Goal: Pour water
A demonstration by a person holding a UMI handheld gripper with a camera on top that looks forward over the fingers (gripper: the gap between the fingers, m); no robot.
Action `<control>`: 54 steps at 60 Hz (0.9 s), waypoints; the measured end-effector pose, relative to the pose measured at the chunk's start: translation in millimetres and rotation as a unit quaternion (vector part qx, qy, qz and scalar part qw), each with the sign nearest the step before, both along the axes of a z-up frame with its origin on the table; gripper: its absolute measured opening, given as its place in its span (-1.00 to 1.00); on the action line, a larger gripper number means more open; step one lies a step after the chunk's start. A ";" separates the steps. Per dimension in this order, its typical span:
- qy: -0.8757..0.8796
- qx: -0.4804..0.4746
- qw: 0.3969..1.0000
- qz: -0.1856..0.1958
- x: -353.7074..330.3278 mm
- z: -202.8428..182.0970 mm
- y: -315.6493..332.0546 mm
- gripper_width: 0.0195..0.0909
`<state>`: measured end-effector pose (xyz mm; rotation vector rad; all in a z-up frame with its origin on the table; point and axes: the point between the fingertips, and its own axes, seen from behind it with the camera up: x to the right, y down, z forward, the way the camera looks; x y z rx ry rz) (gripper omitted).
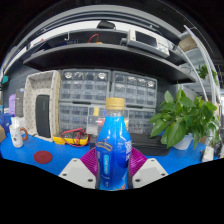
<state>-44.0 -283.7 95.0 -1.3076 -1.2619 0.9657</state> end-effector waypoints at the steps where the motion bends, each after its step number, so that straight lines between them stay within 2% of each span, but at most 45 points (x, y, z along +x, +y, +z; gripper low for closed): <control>1: -0.001 0.001 1.000 0.000 -0.1 -0.1 -0.1 -0.52; 12: -0.023 0.048 0.999 0.009 -5.9 1.2 -17.5 -0.52; 25: -0.030 0.250 0.963 0.098 -39.4 21.5 -122.1 -0.52; 30: -0.025 0.339 0.931 0.135 -56.6 27.6 -166.7 -0.52; 37: -0.013 0.459 0.873 0.166 -74.8 34.9 -229.3 -0.52; 54: 0.020 0.682 0.703 0.199 -99.6 41.2 -320.2 -0.52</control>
